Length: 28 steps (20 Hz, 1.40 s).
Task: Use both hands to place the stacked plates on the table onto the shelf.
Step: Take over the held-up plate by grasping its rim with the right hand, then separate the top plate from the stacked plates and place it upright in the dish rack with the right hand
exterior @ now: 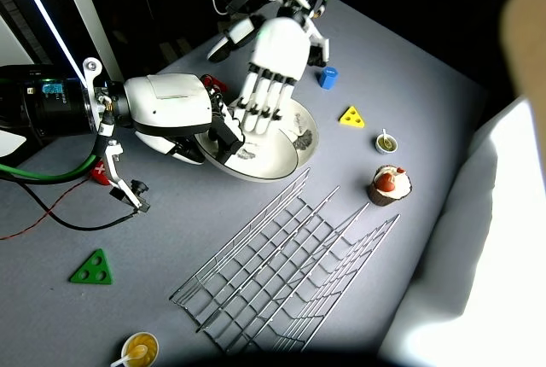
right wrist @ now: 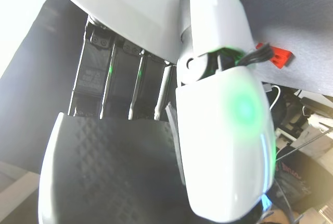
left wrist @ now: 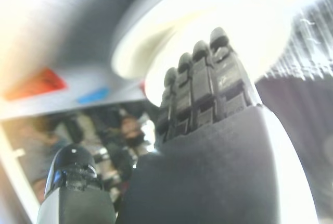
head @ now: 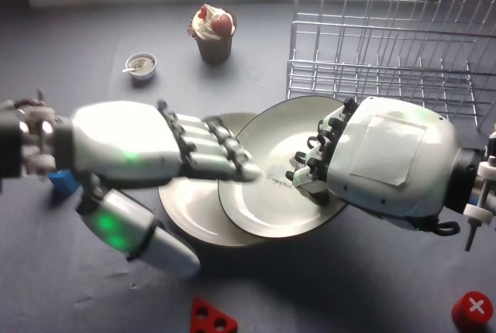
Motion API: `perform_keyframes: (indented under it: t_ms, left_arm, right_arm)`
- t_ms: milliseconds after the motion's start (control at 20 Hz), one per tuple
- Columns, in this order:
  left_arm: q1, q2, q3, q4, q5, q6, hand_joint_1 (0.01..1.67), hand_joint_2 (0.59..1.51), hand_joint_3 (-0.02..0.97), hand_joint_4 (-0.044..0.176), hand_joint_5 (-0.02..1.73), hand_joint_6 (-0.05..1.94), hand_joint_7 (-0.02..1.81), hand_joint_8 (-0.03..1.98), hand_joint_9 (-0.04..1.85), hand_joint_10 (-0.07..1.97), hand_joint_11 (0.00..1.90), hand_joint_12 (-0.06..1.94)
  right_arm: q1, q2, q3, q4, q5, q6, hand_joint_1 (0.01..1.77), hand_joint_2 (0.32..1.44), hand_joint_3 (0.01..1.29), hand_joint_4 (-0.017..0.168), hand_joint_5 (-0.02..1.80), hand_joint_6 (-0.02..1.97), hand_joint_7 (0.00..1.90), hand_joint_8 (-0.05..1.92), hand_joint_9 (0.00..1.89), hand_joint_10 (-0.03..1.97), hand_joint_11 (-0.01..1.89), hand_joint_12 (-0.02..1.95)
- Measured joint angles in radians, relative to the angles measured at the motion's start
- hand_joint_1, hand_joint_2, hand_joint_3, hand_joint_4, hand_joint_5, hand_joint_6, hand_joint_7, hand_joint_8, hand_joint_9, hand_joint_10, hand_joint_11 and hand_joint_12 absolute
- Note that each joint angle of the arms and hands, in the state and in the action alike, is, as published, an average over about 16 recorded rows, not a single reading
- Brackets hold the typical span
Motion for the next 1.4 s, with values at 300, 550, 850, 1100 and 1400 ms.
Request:
perform_keyframes:
  t_ms: [300, 550, 850, 1100, 1400]
  left_arm:
    - [-0.031, 0.084, 0.013, -0.020, -0.021, 0.000, 0.05, 1.005, 0.005, 0.005, 0.12, 0.02, 0.16, 0.00, 0.16, 0.01, 0.17, 0.02]
    - [-0.047, 0.151, 0.040, -0.014, -0.042, 0.000, 0.05, 1.005, 0.006, 0.005, 0.12, 0.02, 0.15, 0.00, 0.16, 0.01, 0.17, 0.02]
    - [-0.045, 0.213, 0.077, -0.009, -0.064, 0.000, 0.05, 1.003, 0.006, 0.005, 0.12, 0.02, 0.16, 0.00, 0.16, 0.01, 0.17, 0.02]
    - [-0.036, 0.233, 0.112, -0.023, -0.078, 0.000, 0.05, 0.999, 0.006, 0.006, 0.13, 0.02, 0.16, 0.00, 0.17, 0.01, 0.17, 0.02]
    - [-0.026, 0.224, 0.138, -0.042, -0.083, 0.000, 0.05, 0.993, 0.006, 0.006, 0.13, 0.02, 0.17, 0.00, 0.17, 0.01, 0.18, 0.02]
  right_arm:
    - [0.025, 0.029, -0.049, 0.031, -0.024, -0.001, 1.48, 0.93, 0.01, 0.001, 0.96, 0.90, 1.07, 0.44, 1.09, 0.56, 0.93, 1.33]
    - [0.078, 0.066, -0.108, 0.089, -0.059, -0.002, 1.47, 0.95, 0.01, -0.001, 0.96, 0.95, 1.07, 0.49, 1.09, 0.63, 0.90, 1.40]
    - [0.178, 0.122, -0.183, 0.187, -0.118, 0.020, 1.47, 0.96, 0.01, -0.002, 0.97, 0.94, 1.09, 0.51, 1.11, 0.68, 0.87, 1.39]
    - [0.266, 0.166, -0.229, 0.256, -0.163, 0.076, 1.47, 0.97, 0.01, -0.006, 0.98, 0.93, 1.09, 0.52, 1.12, 0.70, 0.86, 1.38]
    - [0.359, 0.216, -0.252, 0.284, -0.212, 0.239, 1.47, 0.97, 0.01, -0.008, 0.99, 0.87, 1.12, 0.48, 1.15, 0.66, 0.88, 1.35]
